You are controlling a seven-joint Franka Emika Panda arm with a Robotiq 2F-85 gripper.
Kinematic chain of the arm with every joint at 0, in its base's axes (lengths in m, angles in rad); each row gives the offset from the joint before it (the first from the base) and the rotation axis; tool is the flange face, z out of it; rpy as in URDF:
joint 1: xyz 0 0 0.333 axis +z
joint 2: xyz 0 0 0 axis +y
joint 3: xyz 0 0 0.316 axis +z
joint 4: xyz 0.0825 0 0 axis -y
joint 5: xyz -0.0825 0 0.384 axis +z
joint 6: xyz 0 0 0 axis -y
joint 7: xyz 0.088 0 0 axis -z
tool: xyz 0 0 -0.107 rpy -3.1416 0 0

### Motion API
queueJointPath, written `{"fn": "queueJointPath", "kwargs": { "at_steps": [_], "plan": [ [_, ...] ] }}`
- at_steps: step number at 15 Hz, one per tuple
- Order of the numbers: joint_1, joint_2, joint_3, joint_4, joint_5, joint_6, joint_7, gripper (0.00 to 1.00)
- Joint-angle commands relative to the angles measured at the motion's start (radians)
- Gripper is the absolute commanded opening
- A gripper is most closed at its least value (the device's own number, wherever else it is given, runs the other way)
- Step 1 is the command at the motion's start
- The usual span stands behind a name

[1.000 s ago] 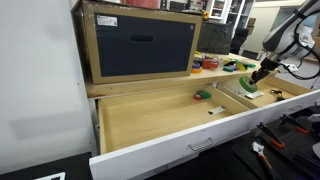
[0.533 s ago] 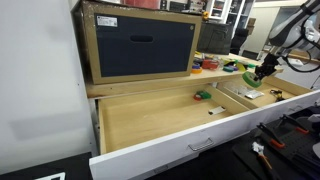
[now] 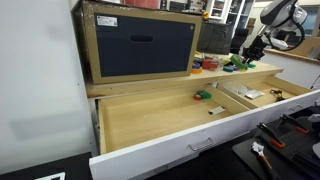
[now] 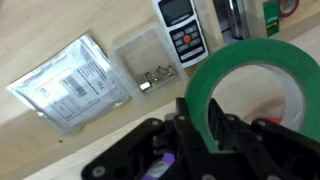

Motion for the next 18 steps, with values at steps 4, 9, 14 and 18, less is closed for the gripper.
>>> {"fn": "queueJointPath", "kwargs": {
  "at_steps": [4, 9, 14, 18],
  "plan": [
    [0.095, 0.046, -0.003, 0.101, 0.064, -0.126, 0.161, 0.06],
    [0.118, 0.083, -0.003, 0.122, 0.089, -0.174, 0.198, 0.06],
    [0.120, 0.136, -0.009, 0.161, 0.071, -0.241, 0.255, 0.06],
    [0.121, 0.171, -0.008, 0.224, 0.072, -0.307, 0.308, 0.06]
  ]
}}
